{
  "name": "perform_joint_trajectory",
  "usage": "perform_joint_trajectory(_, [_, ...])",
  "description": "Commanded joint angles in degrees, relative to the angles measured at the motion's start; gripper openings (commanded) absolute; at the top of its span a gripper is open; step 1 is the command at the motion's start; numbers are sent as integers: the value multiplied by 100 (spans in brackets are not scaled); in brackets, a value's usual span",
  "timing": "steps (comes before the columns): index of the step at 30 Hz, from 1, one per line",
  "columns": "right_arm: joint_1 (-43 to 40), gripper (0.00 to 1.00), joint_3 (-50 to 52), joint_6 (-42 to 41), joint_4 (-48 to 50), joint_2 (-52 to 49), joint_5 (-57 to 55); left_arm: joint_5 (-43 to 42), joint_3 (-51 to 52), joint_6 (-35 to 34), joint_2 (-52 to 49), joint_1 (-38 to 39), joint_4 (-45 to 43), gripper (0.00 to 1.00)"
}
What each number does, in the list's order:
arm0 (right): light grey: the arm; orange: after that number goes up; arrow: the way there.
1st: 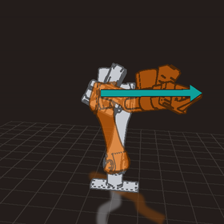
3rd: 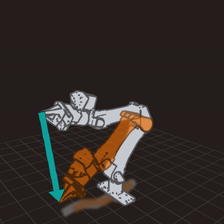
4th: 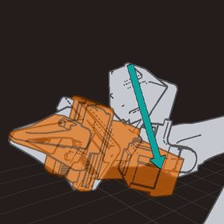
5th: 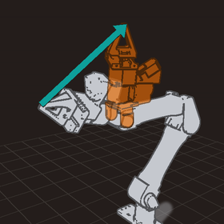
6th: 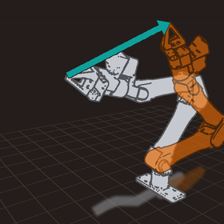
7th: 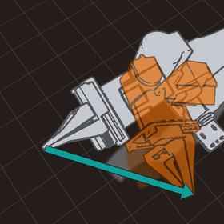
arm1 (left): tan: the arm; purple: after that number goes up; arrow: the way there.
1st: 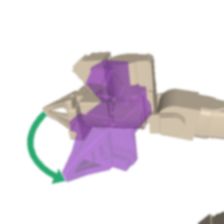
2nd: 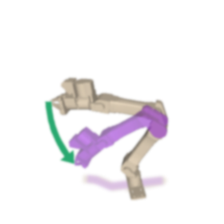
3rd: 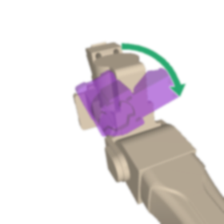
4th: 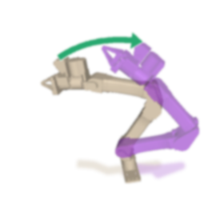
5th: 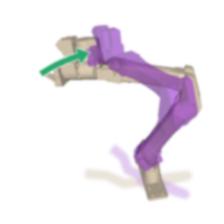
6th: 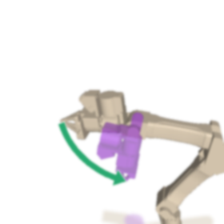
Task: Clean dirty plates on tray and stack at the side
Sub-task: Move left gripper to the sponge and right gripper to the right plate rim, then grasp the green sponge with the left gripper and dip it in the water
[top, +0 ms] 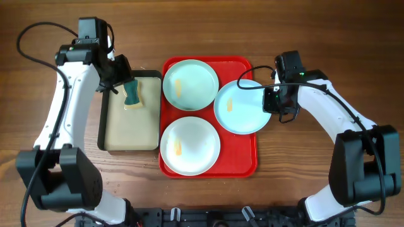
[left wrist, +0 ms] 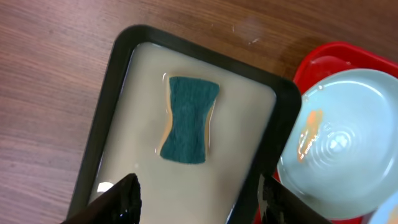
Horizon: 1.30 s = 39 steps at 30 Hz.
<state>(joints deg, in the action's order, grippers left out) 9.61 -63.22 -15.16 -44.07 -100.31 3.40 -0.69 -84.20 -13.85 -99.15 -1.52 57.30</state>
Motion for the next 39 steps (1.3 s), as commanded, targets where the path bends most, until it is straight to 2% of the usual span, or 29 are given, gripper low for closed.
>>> perform_joint_trajectory(1, [20, 4, 35, -2, 9, -63, 92, 76, 208, 470, -363, -20, -162, 61])
perform_joint_trajectory(3, [20, 4, 35, -4, 7, -63, 92, 76, 225, 734, -614, -20, -162, 64])
perform_joint_trajectory(6, [20, 4, 35, -2, -68, -63, 219, 76, 225, 767, -986, -20, -297, 63])
perform_joint_trajectory(12, [20, 4, 35, 15, -238, -63, 264, 74, 232, 1056, -1419, -20, -544, 54])
perform_joint_trajectory(20, [330, 5, 35, 166, -175, -63, 234, 74, 822, 1064, -1423, -20, -1231, 54])
perform_joint_trajectory(23, [330, 6, 35, 166, -157, -63, 236, 48, 964, 1062, -1423, -20, -1451, 47])
perform_joint_trajectory(25, [330, 6, 35, 166, -155, -63, 236, 55, 1104, 1062, -1423, -20, -1631, 44])
perform_joint_trajectory(28, [330, 6, 35, 168, -109, -63, 236, 55, 1102, 1062, -1421, -22, -1749, 47])
perform_joint_trajectory(31, [330, 7, 35, 168, -109, -63, 236, 57, 1099, 1060, -1421, -22, -1926, 41])
perform_joint_trajectory(37, [330, 8, 35, 168, -107, -63, 236, 55, 1014, 1016, -1307, -22, -1897, 38])
perform_joint_trajectory(39, [330, 9, 35, 166, -92, -63, 234, 55, 1014, 1016, -1303, -22, -1873, 42])
